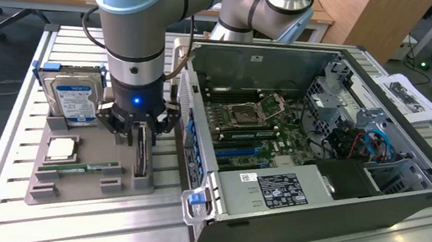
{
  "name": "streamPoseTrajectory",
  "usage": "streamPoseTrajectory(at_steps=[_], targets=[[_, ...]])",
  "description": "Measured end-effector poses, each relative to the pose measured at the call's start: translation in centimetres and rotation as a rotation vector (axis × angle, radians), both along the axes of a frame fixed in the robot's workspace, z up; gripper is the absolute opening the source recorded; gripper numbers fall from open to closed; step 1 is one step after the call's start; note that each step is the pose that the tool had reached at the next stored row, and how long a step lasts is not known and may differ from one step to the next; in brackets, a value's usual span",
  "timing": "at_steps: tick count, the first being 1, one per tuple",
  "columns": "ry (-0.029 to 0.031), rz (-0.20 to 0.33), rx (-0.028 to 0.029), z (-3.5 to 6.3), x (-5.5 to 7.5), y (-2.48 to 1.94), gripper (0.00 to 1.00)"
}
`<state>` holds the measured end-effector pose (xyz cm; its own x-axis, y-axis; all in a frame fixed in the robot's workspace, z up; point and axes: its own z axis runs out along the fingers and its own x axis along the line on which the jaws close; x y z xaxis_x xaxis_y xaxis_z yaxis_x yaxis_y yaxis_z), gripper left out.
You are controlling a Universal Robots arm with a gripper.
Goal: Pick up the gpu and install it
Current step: 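Pick up the gpu and move the gpu toward the slot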
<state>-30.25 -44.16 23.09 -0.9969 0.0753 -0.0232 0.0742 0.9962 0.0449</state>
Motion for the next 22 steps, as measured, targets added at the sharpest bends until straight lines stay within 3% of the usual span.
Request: streamPoseTrajectory(at_steps=[6,7,22], targets=[[-0.0001,0.0,0.0001,-0.01,0.0,0.0,0.47],[-0.0001,0.0,0.0002,-0.01,0.0,0.0,0.4],[-0.0001,0.0,0.0002,-0.04,-0.08,0.01,0.4]])
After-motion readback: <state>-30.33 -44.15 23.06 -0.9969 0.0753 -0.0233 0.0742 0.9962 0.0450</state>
